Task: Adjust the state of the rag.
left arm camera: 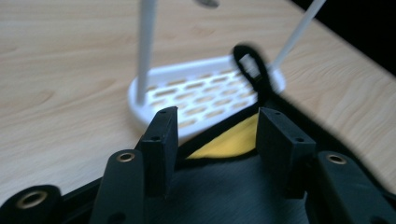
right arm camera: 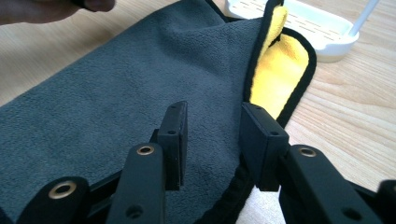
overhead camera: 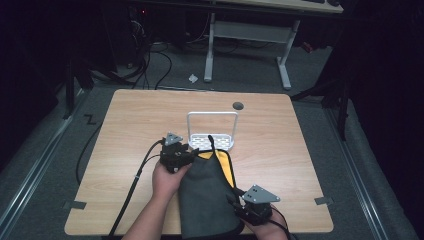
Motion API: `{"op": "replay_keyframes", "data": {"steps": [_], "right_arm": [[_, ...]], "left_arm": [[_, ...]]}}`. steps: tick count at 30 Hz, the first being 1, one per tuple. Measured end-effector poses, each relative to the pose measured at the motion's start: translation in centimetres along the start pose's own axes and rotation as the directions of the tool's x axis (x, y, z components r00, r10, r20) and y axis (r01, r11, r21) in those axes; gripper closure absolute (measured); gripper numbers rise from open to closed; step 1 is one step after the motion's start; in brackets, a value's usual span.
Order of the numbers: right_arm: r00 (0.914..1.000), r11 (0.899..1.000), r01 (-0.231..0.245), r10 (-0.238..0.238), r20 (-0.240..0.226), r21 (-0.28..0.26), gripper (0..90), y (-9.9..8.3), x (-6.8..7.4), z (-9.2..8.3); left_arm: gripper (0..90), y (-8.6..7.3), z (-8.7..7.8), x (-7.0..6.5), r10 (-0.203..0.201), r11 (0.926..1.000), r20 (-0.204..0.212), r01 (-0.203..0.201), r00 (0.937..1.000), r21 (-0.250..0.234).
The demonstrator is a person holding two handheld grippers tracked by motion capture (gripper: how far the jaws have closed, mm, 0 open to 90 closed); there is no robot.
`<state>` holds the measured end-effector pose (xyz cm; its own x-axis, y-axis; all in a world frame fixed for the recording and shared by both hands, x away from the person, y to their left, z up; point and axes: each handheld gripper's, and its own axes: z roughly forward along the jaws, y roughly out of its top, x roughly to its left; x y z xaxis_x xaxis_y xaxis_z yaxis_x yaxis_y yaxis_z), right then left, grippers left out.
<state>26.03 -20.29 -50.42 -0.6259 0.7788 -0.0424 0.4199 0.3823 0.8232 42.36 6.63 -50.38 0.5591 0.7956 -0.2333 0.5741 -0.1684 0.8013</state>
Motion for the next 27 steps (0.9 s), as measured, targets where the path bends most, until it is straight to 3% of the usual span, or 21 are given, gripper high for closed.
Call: {"op": "replay_keyframes", "data": {"steps": [4,8,10,14,18,22,24,25,27], "right_arm": [[0.9999,1.000,-0.012,0.012,-0.001,0.011,62.7,0.0,-0.3,0.5],[0.9998,1.000,-0.017,0.017,0.012,0.011,62.9,1.1,-1.1,1.7],[0.9996,1.000,-0.024,0.024,0.014,0.009,63.6,2.1,-1.6,2.7],[0.9986,0.999,-0.037,0.036,0.040,0.012,66.6,4.1,-3.2,5.5],[0.9957,0.998,-0.067,0.066,0.065,0.016,66.9,6.2,-4.6,8.5],[0.9935,0.994,-0.079,0.073,0.088,0.070,65.5,7.2,-5.4,11.1],[0.9935,0.990,-0.090,0.082,0.079,0.105,72.0,7.1,-5.6,11.8],[0.9945,0.990,-0.074,0.064,0.083,0.119,81.7,7.0,-5.6,11.9],[0.9940,0.991,-0.047,0.034,0.104,0.125,85.8,6.8,-5.6,11.6]], "left_arm": [[49.3,-1.3,0.9,0.4,0.038,0.9970,-0.052,-0.034,0.9979,0.070],[66.3,-2.0,1.5,0.4,0.063,0.9929,-0.088,-0.054,0.9941,0.106],[74.4,-2.4,1.6,0.3,0.077,0.9932,-0.103,-0.067,0.9918,0.095],[87.5,-2.6,1.4,0.5,0.064,0.9954,-0.100,-0.056,0.9930,0.078],[90.0,-2.8,1.3,0.5,0.068,0.9961,-0.102,-0.062,0.9925,0.062],[90.0,-2.8,1.2,0.7,0.055,0.9970,-0.095,-0.050,0.9939,0.058],[90.0,-2.8,1.2,0.7,0.057,0.9969,-0.094,-0.052,0.9940,0.059],[90.0,-2.9,1.2,0.7,0.058,0.9969,-0.094,-0.052,0.9939,0.058],[90.0,-2.9,1.2,0.7,0.058,0.9969,-0.094,-0.053,0.9939,0.058]]}}
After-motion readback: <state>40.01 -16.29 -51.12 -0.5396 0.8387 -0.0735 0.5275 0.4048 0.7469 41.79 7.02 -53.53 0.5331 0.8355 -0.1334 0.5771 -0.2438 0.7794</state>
